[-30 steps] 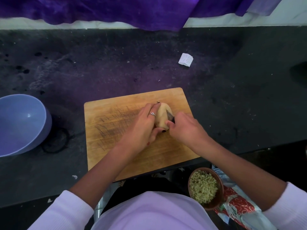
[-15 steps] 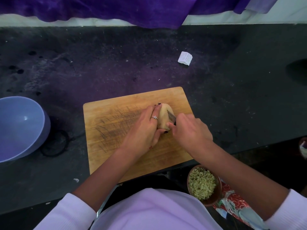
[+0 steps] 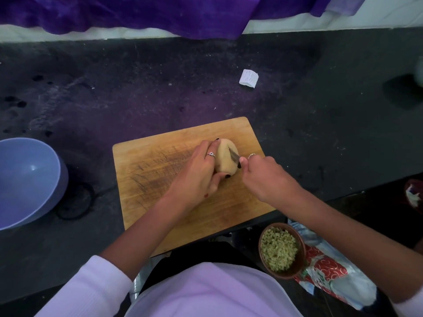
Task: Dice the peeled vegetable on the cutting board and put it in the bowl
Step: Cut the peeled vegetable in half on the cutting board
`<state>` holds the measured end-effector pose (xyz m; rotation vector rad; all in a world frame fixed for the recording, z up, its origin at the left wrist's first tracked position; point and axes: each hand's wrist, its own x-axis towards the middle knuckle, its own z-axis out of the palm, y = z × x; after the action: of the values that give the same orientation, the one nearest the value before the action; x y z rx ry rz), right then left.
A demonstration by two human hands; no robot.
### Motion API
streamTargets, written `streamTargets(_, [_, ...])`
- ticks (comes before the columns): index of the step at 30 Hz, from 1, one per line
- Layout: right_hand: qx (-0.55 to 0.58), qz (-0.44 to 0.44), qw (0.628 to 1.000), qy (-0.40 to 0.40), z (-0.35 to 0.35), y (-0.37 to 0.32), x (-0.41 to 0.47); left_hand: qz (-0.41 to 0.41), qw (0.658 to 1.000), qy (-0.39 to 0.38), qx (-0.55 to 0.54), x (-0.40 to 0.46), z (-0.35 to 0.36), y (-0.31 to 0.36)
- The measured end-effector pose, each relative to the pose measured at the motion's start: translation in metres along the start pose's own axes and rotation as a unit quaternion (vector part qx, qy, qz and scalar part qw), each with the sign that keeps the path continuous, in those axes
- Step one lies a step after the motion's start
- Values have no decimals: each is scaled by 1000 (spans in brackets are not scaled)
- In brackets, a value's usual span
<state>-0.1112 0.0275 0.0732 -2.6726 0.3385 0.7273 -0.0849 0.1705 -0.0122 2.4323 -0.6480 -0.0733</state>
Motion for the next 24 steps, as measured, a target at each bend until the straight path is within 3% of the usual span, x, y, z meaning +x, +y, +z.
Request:
streamTargets(16, [-18, -51, 991, 121, 54, 16, 4, -3, 1000, 7, -1, 0, -1, -4])
streamTargets(22, [109, 20, 994, -28, 37, 13, 8, 19, 999, -9, 44, 2, -7, 6])
streamTargets(24, [115, 20, 993, -26, 31, 7, 8, 1, 1000, -8, 28, 3, -7, 4])
